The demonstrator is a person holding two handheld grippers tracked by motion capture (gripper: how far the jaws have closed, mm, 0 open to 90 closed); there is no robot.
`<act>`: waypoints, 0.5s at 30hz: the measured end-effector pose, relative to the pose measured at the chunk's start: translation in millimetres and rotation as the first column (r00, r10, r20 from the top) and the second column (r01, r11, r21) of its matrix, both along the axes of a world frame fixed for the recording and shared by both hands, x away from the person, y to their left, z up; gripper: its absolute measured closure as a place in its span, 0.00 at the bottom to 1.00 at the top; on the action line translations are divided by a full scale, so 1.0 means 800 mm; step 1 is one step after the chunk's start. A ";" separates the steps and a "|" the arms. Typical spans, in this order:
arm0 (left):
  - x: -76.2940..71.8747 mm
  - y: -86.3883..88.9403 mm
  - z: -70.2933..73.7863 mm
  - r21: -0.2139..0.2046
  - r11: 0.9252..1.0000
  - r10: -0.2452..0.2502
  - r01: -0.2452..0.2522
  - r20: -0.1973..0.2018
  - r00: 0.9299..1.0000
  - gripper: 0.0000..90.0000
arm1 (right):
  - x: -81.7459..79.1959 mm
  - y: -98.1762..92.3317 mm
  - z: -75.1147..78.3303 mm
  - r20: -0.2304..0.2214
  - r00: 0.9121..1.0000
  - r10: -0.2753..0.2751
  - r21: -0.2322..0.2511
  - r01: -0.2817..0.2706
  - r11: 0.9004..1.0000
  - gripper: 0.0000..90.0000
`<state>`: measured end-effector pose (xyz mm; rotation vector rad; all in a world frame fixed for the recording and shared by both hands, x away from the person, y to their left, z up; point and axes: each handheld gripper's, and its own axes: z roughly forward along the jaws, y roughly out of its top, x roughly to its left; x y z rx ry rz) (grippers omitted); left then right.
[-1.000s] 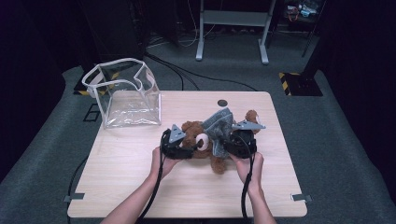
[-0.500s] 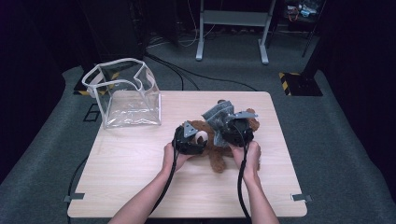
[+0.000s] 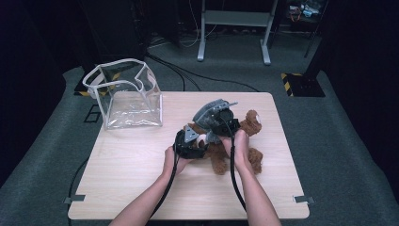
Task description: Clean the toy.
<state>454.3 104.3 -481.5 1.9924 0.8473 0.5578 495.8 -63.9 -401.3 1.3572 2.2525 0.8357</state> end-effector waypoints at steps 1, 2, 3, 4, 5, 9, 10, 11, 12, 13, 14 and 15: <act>0.000 0.000 0.000 0.002 1.000 0.001 -0.001 0.000 1.000 0.28 | 0.004 -0.001 0.000 0.002 1.000 -0.008 -0.015 0.008 1.000 0.79; 0.000 0.000 0.000 0.002 1.000 0.001 -0.001 0.000 1.000 0.28 | 0.007 -0.001 0.001 0.009 1.000 -0.015 -0.031 0.015 0.999 0.79; -0.001 0.000 0.000 0.000 1.000 0.002 -0.002 0.003 1.000 0.28 | 0.014 -0.004 0.002 0.008 0.999 -0.040 -0.039 0.040 0.998 0.80; -0.001 0.000 0.000 0.000 1.000 0.002 -0.002 0.002 1.000 0.28 | 0.018 -0.007 0.002 0.006 0.999 -0.050 -0.043 0.050 0.998 0.80; -0.001 0.000 0.000 0.002 1.000 0.000 0.000 0.001 1.000 0.29 | 0.021 -0.009 0.003 0.001 0.998 -0.070 -0.044 0.070 0.997 0.80; -0.002 0.000 0.000 0.008 1.000 -0.006 0.006 0.000 1.000 0.28 | 0.038 -0.021 0.006 -0.001 0.991 -0.137 -0.061 0.136 0.989 0.80; -0.002 0.001 0.000 0.007 1.000 -0.008 0.008 0.001 1.000 0.29 | 0.040 -0.025 0.007 0.003 0.989 -0.145 -0.063 0.145 0.987 0.80; -0.002 0.001 0.000 0.008 1.000 -0.008 0.008 0.000 1.000 0.29 | 0.042 -0.028 0.008 0.006 0.987 -0.162 -0.061 0.162 0.985 0.80; -0.002 0.001 -0.001 0.004 1.000 -0.006 0.006 0.001 1.000 0.29 | 0.042 -0.032 0.010 0.009 0.983 -0.185 -0.067 0.185 0.980 0.81; -0.002 0.001 -0.001 0.002 1.000 -0.008 0.008 0.002 1.000 0.29 | 0.043 -0.036 0.012 0.012 0.981 -0.196 -0.063 0.196 0.979 0.81; -0.002 0.001 -0.001 0.000 1.000 -0.008 0.008 0.001 1.000 0.29 | 0.043 -0.041 0.014 0.021 0.979 -0.205 -0.053 0.206 0.977 0.81; -0.002 0.001 -0.001 0.001 1.000 -0.007 0.007 -0.001 1.000 0.29 | 0.041 -0.046 0.018 0.029 0.975 -0.220 -0.044 0.222 0.974 0.81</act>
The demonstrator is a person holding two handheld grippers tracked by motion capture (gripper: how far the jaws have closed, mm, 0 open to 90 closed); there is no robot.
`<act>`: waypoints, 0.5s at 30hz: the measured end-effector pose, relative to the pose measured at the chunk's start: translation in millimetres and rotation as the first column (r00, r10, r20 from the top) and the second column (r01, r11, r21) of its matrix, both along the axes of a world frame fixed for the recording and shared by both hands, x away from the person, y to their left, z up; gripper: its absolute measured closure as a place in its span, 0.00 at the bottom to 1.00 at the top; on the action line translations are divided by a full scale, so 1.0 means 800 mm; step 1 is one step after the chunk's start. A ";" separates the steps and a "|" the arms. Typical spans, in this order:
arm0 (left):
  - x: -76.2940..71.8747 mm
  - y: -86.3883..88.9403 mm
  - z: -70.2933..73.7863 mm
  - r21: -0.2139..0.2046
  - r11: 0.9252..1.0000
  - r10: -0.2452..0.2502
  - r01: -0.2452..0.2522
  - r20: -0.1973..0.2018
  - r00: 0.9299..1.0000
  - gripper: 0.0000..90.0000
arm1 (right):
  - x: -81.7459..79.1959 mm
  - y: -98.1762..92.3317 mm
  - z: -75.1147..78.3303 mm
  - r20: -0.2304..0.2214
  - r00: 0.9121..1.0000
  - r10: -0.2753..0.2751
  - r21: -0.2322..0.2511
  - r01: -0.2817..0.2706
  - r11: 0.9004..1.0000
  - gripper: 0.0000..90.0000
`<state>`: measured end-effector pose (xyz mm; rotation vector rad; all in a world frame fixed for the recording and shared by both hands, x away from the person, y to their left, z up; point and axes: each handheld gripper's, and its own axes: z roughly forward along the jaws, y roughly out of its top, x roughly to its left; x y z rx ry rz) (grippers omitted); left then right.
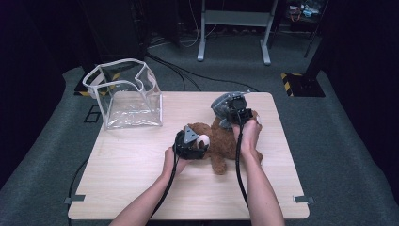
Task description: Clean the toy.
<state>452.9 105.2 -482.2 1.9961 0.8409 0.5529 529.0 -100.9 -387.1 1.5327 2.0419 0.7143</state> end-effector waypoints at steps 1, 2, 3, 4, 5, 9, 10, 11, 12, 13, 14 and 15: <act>0.000 0.000 0.000 -0.002 1.000 -0.003 0.003 -0.001 1.000 0.28 | -0.002 -0.005 0.004 0.019 1.000 -0.010 0.017 0.009 1.000 0.81; 0.000 0.000 0.000 -0.002 1.000 -0.002 0.002 -0.002 1.000 0.28 | -0.005 -0.009 0.009 0.041 0.999 -0.010 0.031 0.008 0.999 0.81; 0.000 0.000 0.000 -0.003 1.000 -0.002 0.002 -0.002 1.000 0.28 | -0.009 -0.013 0.014 0.059 0.998 -0.010 0.058 0.007 0.998 0.81; 0.001 0.001 0.000 -0.002 1.000 -0.011 0.011 -0.008 1.000 0.28 | -0.013 -0.017 0.020 0.064 0.998 -0.010 0.094 0.004 0.996 0.81; 0.001 0.001 0.000 -0.002 1.000 -0.009 0.009 -0.007 1.000 0.28 | -0.018 -0.021 0.026 0.071 0.997 0.000 0.118 -0.008 0.993 0.81; 0.001 0.001 0.000 -0.007 1.000 -0.005 0.005 -0.006 1.000 0.28 | -0.033 -0.011 0.039 0.075 0.994 0.077 0.134 -0.087 0.987 0.81; 0.001 0.000 0.000 -0.009 1.000 -0.004 0.004 -0.007 1.000 0.28 | -0.036 -0.006 0.039 0.064 0.994 0.090 0.134 -0.098 0.986 0.80; 0.001 0.000 0.000 -0.010 1.000 -0.004 0.004 -0.007 1.000 0.28 | -0.039 0.000 0.038 0.064 0.991 0.120 0.131 -0.128 0.983 0.80; 0.001 0.000 0.000 -0.010 1.000 -0.003 0.003 -0.006 1.000 0.28 | -0.043 0.011 0.035 0.050 0.988 0.145 0.113 -0.150 0.982 0.80; 0.001 0.001 0.000 -0.008 1.000 -0.005 0.005 -0.008 1.000 0.28 | -0.045 0.018 0.031 0.048 0.985 0.165 0.101 -0.169 0.980 0.80; 0.001 0.001 0.000 -0.004 1.000 -0.009 0.009 -0.010 1.000 0.28 | -0.046 0.024 0.027 0.041 0.983 0.181 0.093 -0.184 0.978 0.80; 0.000 0.001 0.000 -0.004 1.000 -0.003 0.003 -0.005 1.000 0.28 | -0.046 0.031 0.021 0.028 0.980 0.197 0.082 -0.199 0.977 0.80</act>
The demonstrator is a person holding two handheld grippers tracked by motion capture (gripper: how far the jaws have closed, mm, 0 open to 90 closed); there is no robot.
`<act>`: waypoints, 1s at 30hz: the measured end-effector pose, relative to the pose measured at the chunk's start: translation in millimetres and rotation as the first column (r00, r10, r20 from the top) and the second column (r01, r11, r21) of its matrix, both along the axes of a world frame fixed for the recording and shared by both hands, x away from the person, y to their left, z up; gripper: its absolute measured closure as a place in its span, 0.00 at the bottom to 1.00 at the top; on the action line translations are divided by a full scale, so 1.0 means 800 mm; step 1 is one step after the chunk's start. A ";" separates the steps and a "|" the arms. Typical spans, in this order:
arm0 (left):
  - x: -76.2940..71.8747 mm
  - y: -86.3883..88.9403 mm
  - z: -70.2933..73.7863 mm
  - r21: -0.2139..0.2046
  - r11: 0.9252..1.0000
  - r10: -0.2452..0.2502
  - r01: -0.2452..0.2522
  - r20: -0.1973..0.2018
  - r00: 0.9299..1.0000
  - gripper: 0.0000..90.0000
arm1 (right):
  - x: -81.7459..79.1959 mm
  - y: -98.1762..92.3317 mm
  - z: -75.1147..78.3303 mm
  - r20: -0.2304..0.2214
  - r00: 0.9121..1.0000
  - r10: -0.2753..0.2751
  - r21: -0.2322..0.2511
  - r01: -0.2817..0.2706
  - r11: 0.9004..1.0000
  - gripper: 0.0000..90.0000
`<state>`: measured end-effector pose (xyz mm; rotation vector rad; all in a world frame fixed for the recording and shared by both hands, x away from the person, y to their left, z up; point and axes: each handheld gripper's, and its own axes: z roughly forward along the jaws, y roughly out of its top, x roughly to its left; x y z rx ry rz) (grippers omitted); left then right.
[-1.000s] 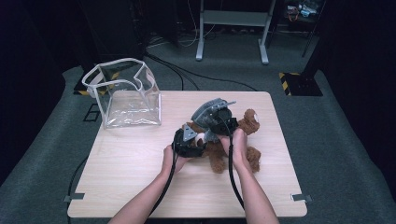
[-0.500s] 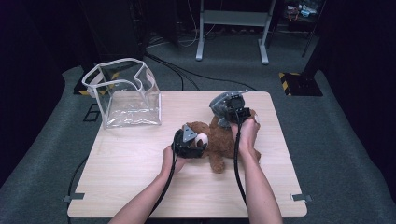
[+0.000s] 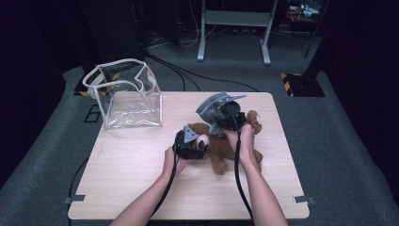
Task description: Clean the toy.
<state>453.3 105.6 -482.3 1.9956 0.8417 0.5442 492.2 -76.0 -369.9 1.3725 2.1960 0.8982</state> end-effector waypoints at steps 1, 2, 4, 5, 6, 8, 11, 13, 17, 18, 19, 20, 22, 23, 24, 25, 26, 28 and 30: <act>0.000 0.000 0.000 -0.003 1.000 0.001 -0.001 0.003 1.000 0.28 | 0.001 0.006 -0.006 -0.009 1.000 0.017 -0.016 -0.017 1.000 0.80; -0.001 0.000 0.000 0.002 1.000 0.003 -0.003 0.003 1.000 0.28 | 0.002 0.012 -0.012 -0.028 0.999 0.028 -0.025 -0.029 0.999 0.80; -0.001 0.000 -0.001 0.001 1.000 0.000 0.000 0.005 1.000 0.28 | 0.007 0.021 -0.023 -0.055 0.998 0.041 -0.050 -0.044 0.998 0.80; -0.001 0.000 -0.001 -0.001 1.000 0.001 -0.001 0.006 1.000 0.28 | 0.009 0.024 -0.028 -0.075 0.996 0.038 -0.062 -0.043 0.997 0.80; -0.001 0.000 -0.001 -0.002 1.000 0.000 0.000 0.006 1.000 0.28 | 0.012 0.026 -0.031 -0.092 0.995 0.029 -0.067 -0.036 0.997 0.80; -0.002 0.000 -0.001 0.001 1.000 -0.002 0.002 0.006 1.000 0.29 | 0.021 0.026 -0.037 -0.095 0.995 0.012 -0.090 -0.020 0.996 0.81; -0.002 0.000 -0.002 0.001 1.000 -0.001 0.001 0.007 1.000 0.29 | 0.034 0.018 -0.041 -0.094 0.995 -0.023 -0.091 0.014 0.996 0.81; -0.002 0.000 -0.002 0.001 1.000 -0.002 0.002 0.007 1.000 0.28 | 0.040 0.013 -0.037 -0.087 0.995 -0.054 -0.100 0.045 0.994 0.81; -0.001 0.000 -0.001 0.004 1.000 -0.005 0.005 0.006 1.000 0.28 | 0.049 -0.006 -0.028 -0.054 0.990 -0.133 -0.109 0.127 0.986 0.81; -0.001 0.000 -0.001 0.001 1.000 -0.004 0.004 0.005 1.000 0.29 | 0.049 -0.011 -0.026 -0.054 0.988 -0.145 -0.104 0.139 0.985 0.81; -0.001 0.000 -0.002 -0.001 1.000 -0.004 0.004 0.006 1.000 0.29 | 0.048 -0.018 -0.024 -0.048 0.988 -0.148 -0.082 0.144 0.986 0.81; -0.001 0.001 -0.002 -0.003 1.000 -0.004 0.004 0.005 1.000 0.29 | 0.045 -0.027 -0.019 -0.048 0.986 -0.161 -0.048 0.159 0.986 0.81; -0.001 0.001 -0.002 -0.002 1.000 -0.004 0.004 0.006 1.000 0.29 | 0.037 -0.038 -0.011 -0.036 0.984 -0.176 -0.017 0.176 0.984 0.81; -0.001 0.001 -0.001 -0.001 1.000 -0.010 0.010 -0.001 1.000 0.29 | 0.032 -0.044 -0.006 -0.022 0.984 -0.176 -0.003 0.176 0.984 0.80; -0.001 0.001 -0.001 -0.001 1.000 -0.010 0.010 -0.001 1.000 0.29 | 0.025 -0.050 0.000 -0.008 0.984 -0.180 0.003 0.180 0.984 0.80; -0.001 0.001 -0.002 -0.003 1.000 -0.007 0.007 0.003 1.000 0.29 | 0.019 -0.055 0.005 -0.004 0.984 -0.181 -0.009 0.181 0.984 0.80; -0.001 0.001 -0.002 -0.003 1.000 -0.006 0.006 0.004 1.000 0.29 | 0.013 -0.060 0.009 0.009 0.982 -0.188 -0.005 0.188 0.982 0.80; -0.001 0.001 -0.002 -0.002 1.000 -0.006 0.006 0.004 1.000 0.29 | 0.004 -0.067 0.015 0.021 0.979 -0.205 -0.009 0.205 0.979 0.80; -0.001 0.001 -0.002 -0.002 1.000 -0.006 0.006 0.005 1.000 0.29 | -0.002 -0.074 0.016 0.011 0.978 -0.210 -0.022 0.211 0.977 0.80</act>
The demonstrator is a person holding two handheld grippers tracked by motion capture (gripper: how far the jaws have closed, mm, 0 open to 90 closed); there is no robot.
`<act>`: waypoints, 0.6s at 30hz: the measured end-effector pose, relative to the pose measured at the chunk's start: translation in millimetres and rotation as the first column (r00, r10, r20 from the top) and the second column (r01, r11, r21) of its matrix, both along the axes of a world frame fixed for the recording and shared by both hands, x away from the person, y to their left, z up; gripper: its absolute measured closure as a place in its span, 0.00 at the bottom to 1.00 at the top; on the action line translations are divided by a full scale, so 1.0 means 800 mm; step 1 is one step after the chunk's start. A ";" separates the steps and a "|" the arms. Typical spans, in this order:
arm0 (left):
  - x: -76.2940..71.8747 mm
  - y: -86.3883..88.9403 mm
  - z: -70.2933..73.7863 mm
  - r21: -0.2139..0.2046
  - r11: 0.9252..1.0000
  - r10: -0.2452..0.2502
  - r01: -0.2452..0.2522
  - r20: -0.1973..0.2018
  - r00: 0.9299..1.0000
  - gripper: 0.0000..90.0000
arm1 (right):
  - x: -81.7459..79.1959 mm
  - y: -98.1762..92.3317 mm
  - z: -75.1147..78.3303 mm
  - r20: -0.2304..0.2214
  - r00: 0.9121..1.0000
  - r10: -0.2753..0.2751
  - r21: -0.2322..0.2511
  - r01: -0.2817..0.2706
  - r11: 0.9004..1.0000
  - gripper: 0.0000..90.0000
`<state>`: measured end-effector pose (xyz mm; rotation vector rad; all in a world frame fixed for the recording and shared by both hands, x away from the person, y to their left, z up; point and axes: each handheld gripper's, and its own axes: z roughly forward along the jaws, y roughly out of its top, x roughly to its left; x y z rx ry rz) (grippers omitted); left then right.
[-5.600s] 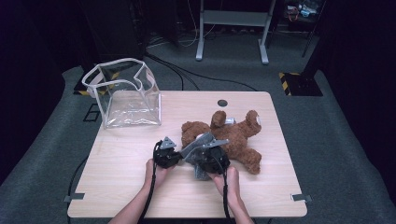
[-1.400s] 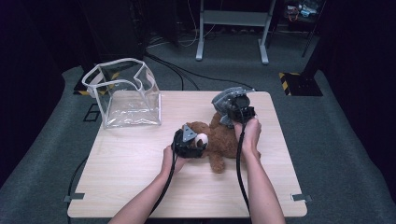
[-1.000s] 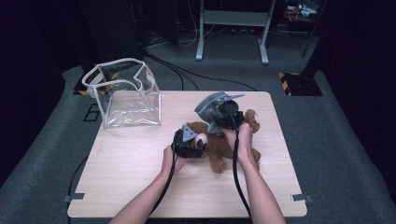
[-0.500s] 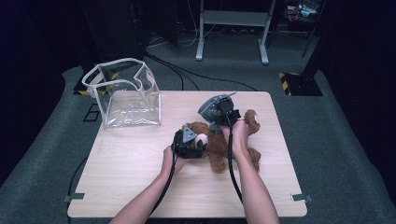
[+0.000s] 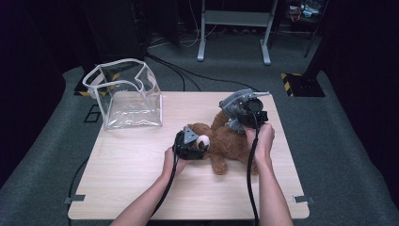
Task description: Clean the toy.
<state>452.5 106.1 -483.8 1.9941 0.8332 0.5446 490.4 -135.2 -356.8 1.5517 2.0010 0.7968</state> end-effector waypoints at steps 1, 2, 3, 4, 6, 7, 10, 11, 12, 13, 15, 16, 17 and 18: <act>0.000 0.000 0.000 0.001 1.000 0.000 0.000 0.000 1.000 0.29 | -0.001 0.001 -0.002 -0.022 1.000 -0.005 -0.028 0.004 1.000 0.80; 0.000 0.000 0.000 0.002 1.000 0.000 0.000 0.000 1.000 0.29 | -0.001 0.003 -0.005 -0.036 0.999 0.000 -0.051 -0.002 0.999 0.80; -0.001 0.000 0.000 0.003 1.000 -0.001 0.001 0.002 1.000 0.29 | 0.000 0.006 -0.010 -0.057 0.998 0.005 -0.071 -0.009 0.997 0.80; -0.001 0.000 -0.001 0.000 1.000 -0.001 0.001 0.003 1.000 0.29 | 0.003 0.011 -0.015 -0.072 0.997 0.008 -0.090 -0.015 0.996 0.80; -0.002 0.000 -0.001 0.000 1.000 0.000 0.000 0.007 1.000 0.29 | 0.012 0.020 -0.025 -0.087 0.996 0.014 -0.108 -0.024 0.994 0.80; -0.003 0.000 -0.002 -0.002 1.000 0.000 0.000 0.006 1.000 0.29 | 0.018 0.027 -0.030 -0.097 0.995 0.019 -0.116 -0.030 0.993 0.80; -0.004 0.000 -0.002 0.006 1.000 0.001 -0.001 0.010 1.000 0.29 | 0.034 0.042 -0.039 -0.113 0.994 0.012 -0.120 -0.026 0.992 0.80; -0.004 0.000 -0.002 0.010 1.000 -0.001 0.001 0.011 1.000 0.29 | 0.039 0.046 -0.042 -0.118 0.993 0.011 -0.127 -0.026 0.992 0.80; -0.004 0.001 -0.002 0.009 1.000 -0.001 0.001 0.013 1.000 0.29 | 0.044 0.050 -0.045 -0.125 0.992 0.009 -0.124 -0.025 0.992 0.80; -0.004 0.001 -0.002 0.012 1.000 -0.001 0.001 0.013 1.000 0.29 | 0.050 0.056 -0.049 -0.136 0.991 0.007 -0.123 -0.024 0.992 0.80; -0.004 0.001 -0.002 0.015 1.000 0.000 0.000 0.013 1.000 0.29 | 0.055 0.061 -0.052 -0.141 0.990 0.007 -0.131 -0.025 0.991 0.80; -0.004 0.001 -0.002 0.015 1.000 -0.002 0.002 0.008 1.000 0.29 | 0.056 0.064 -0.054 -0.142 0.990 0.007 -0.134 -0.026 0.991 0.80; -0.004 0.001 -0.002 0.016 1.000 -0.003 0.002 0.009 1.000 0.29 | 0.059 0.068 -0.056 -0.143 0.990 0.016 -0.129 -0.034 0.991 0.80; -0.004 0.001 -0.002 0.015 1.000 -0.005 0.005 0.010 1.000 0.29 | 0.060 0.070 -0.058 -0.148 0.989 0.019 -0.114 -0.036 0.993 0.80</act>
